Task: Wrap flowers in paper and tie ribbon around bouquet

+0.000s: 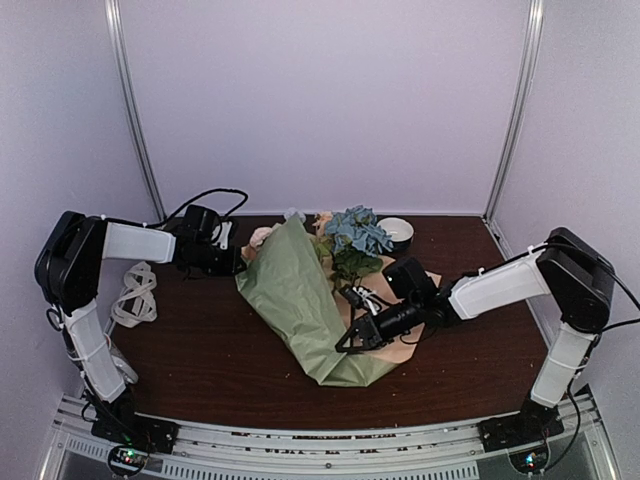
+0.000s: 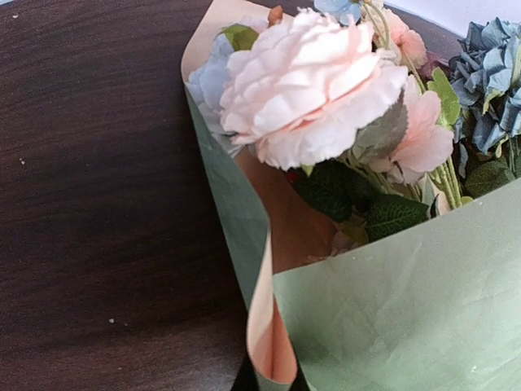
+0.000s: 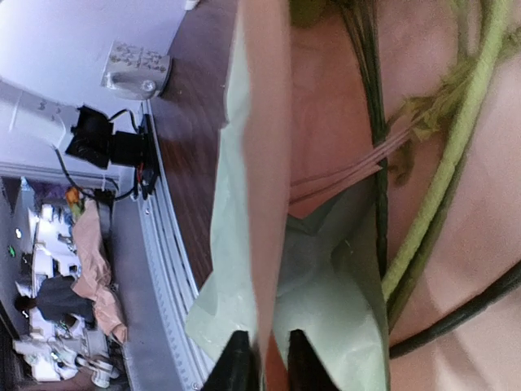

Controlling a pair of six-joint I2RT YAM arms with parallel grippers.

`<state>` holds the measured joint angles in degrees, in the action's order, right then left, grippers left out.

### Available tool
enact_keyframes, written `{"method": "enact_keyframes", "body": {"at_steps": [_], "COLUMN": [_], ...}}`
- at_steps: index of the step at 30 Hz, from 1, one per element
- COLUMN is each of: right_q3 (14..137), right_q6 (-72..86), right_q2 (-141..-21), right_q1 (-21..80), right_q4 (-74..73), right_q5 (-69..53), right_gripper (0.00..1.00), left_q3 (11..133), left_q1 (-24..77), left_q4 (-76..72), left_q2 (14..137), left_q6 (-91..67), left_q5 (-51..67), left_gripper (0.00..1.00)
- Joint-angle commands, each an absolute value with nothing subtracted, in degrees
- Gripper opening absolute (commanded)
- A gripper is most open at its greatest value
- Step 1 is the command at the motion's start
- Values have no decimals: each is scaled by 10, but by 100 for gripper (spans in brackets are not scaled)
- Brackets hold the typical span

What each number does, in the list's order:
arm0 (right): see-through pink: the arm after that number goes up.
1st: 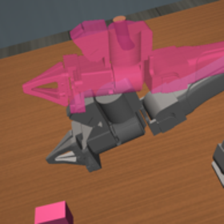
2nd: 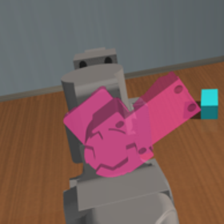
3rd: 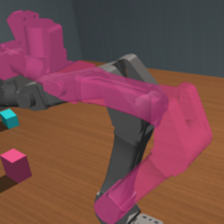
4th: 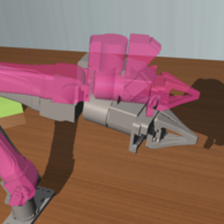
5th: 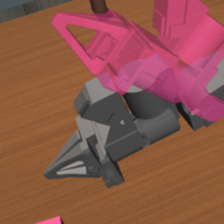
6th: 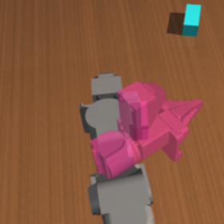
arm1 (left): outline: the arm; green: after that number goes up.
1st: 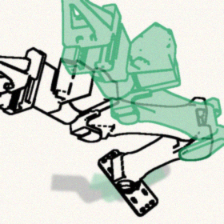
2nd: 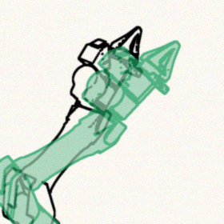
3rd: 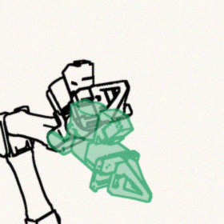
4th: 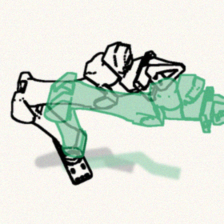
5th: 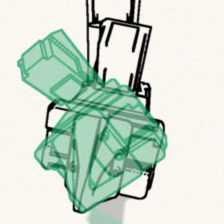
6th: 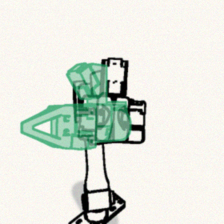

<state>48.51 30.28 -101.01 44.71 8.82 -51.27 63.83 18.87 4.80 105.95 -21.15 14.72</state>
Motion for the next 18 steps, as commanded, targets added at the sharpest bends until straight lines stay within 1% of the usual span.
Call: {"method": "enact_keyframes", "body": {"at_steps": [1,3,6,12,13,14,15,16,18], "right_q3": [491,478,471,480,483,487,491,494,498], "right_q6": [288,273,255,244,244,243,241,241,242], "right_q2": [-1015,-1014,-1024,-1061,-1064,-1067,-1069,-1070,-1071], "right_q1": [452,452,452,451,451,451,451,451,451], "right_q4": [51,29,5,-2,-4,-7,-7,-7,-8], "right_q5": [-505,-494,-478,-469,-467,-465,-463,-462,-458], "right_gripper": [7,0,0,0,0,0,0,0,0], "left_q3": [640,649,672,698,698,700,703,700,677], "left_q1": [191,190,184,167,167,167,167,168,178], "left_q4": [56,67,96,117,116,122,130,139,135], "left_q2": [1043,1045,1050,1056,1056,1055,1049,1035,985], "left_q6": [-190,-178,-150,-134,-135,-135,-135,-135,-132], "left_q5": [111,95,60,54,55,53,50,43,5], "left_gripper": [0,0,0,0,8,26,51,61,70]}}
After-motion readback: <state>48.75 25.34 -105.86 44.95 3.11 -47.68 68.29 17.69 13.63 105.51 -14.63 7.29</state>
